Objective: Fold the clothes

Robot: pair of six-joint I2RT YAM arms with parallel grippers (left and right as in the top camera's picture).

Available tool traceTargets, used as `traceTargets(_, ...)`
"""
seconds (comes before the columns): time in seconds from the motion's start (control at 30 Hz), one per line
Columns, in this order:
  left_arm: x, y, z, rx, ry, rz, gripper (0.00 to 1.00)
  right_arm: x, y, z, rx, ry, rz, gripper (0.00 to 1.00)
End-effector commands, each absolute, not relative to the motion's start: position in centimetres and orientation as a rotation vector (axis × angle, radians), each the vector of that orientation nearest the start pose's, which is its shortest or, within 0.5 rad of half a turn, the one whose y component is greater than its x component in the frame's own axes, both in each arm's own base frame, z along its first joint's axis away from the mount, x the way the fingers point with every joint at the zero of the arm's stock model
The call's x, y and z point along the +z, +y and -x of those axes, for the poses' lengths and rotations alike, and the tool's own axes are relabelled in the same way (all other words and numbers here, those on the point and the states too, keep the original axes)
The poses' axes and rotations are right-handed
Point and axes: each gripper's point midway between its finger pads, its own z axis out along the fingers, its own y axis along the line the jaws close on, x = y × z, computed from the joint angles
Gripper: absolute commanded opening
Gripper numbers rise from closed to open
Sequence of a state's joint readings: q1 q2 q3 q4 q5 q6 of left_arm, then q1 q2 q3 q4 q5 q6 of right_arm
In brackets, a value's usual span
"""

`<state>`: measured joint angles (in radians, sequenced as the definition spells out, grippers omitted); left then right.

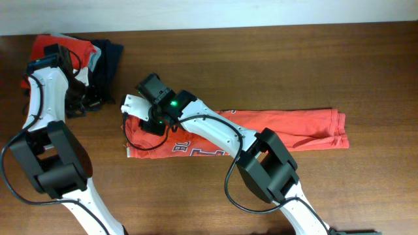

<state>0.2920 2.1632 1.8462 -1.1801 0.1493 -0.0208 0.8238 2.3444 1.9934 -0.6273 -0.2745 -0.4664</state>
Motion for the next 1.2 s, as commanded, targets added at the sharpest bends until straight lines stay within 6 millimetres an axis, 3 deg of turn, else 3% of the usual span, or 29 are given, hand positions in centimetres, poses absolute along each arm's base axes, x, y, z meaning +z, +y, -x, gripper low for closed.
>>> traceTargets(0.0,9.1,10.3,-43.1,-0.194,2.949,0.466,0.99,6.8,46.5,-36.4,0.510,2.022,1.614,0.29)
traceTargets(0.27,9.1,10.3,-43.1,-0.194,2.949,0.466,0.99,6.6,46.5,-36.4,0.514,2.033,1.606,0.30)
traceTargets(0.5,9.1,10.3,-43.1,-0.194,2.949,0.466,0.99,4.8,46.4,-36.1,0.516,2.063,1.625,0.30)
traceTargets(0.63,9.1,10.4,-43.1,-0.194,2.949,0.466,0.99,5.1,46.7,-36.4,0.518,2.041,1.613,0.30)
traceTargets(0.67,9.1,10.4,-43.1,-0.194,2.949,0.466,0.99,5.2,46.9,-36.5,0.519,2.034,1.609,0.28)
traceTargets(0.77,9.1,10.3,-43.1,-0.194,2.949,0.466,0.99,5.3,46.9,-36.6,0.519,2.030,1.608,0.07)
traceTargets(0.87,9.1,10.3,-43.1,-0.194,2.949,0.466,1.00,5.4,46.9,-36.6,0.519,2.029,1.607,0.04)
traceTargets(1.17,9.1,10.4,-43.1,-0.194,2.949,0.466,0.99,10.5,47.3,-36.9,0.526,1.946,1.566,0.04)
